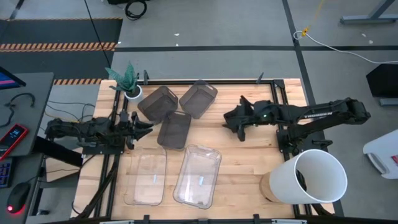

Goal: Stack baskets by color
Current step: Stack the transparent bin on top of the transparent bins

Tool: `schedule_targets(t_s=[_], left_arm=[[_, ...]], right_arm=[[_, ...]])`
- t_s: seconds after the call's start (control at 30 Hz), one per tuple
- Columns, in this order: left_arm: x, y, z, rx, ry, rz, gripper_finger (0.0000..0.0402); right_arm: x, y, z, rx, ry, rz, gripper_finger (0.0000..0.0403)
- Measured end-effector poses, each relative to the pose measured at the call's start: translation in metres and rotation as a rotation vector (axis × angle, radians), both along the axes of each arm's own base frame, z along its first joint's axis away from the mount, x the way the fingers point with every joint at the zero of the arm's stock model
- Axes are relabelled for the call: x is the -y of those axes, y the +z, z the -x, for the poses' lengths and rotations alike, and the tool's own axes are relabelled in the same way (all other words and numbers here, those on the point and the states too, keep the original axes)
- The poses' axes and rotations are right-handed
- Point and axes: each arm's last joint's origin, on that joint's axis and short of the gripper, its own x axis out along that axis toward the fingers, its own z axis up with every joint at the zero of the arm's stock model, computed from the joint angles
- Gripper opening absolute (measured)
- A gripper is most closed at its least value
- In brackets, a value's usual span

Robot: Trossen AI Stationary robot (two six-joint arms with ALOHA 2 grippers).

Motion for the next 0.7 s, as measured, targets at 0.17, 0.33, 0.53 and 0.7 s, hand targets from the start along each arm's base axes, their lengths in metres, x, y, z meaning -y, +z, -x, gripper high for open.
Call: schedule_targets(t_s=[0.17, 0.33, 0.53, 0.7], left_arm=[[0.003, -0.001, 0.000, -0.014, -0.035, -0.031, 0.0117], [0.009, 0.005, 0.001, 0.055, -0.126, -0.042, 0.0117], [0.019, -0.004, 0.000, -0.044, -0.291, 0.010, 0.0117], [0.033, -0.019, -0.003, -0.236, -0.420, 0.162, 0.0116]], right_arm=[[0.006, -0.003, 0.018, 0.136, -0.010, -0.004, 0.0239], [0.009, -0.012, 0.029, 0.239, 0.018, -0.025, 0.0234], [0.010, -0.008, 0.030, 0.355, 0.003, 0.004, 0.0233], [0.009, -0.009, 0.029, 0.363, 0.012, 0.026, 0.0232]])
